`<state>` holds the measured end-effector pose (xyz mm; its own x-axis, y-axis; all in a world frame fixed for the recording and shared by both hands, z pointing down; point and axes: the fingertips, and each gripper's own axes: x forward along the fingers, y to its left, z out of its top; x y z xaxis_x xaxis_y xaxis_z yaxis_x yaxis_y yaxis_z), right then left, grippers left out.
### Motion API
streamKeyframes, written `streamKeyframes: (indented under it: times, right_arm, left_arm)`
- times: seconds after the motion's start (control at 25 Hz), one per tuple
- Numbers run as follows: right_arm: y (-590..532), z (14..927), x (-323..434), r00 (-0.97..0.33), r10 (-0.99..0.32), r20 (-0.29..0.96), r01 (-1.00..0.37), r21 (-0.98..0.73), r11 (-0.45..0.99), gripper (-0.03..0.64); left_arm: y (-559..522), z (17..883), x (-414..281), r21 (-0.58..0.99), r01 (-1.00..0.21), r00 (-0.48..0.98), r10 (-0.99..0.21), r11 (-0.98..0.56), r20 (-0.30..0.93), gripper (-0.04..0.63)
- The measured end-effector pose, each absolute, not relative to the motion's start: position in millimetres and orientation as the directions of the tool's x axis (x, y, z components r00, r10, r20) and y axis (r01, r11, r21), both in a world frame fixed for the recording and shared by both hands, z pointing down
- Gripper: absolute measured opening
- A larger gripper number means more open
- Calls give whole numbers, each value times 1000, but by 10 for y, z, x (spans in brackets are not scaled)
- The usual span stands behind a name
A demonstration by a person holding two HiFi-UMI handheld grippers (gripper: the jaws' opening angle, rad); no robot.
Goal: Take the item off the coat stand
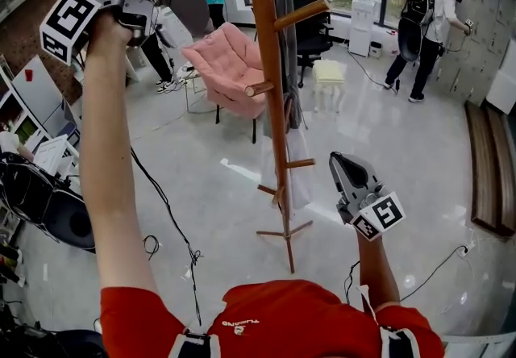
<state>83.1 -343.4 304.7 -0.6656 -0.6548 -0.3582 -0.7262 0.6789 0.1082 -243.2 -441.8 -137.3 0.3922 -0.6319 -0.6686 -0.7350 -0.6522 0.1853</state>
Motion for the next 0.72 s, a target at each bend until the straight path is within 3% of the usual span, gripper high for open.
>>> streamKeyframes:
  times: [0.24,0.72]
  right_arm:
    - [-3390,3068,682,-691,-638,-340,-705,118,700,23]
    - [-3095,2974,247,-751,-551,-365,-634,165,755,23]
  left_arm:
    - [-4300,-1042,-2601,191,-748,391,-654,-636,-647,66]
    - [-3587,528,-2605,174,-760,416,-675,-626,-609,66]
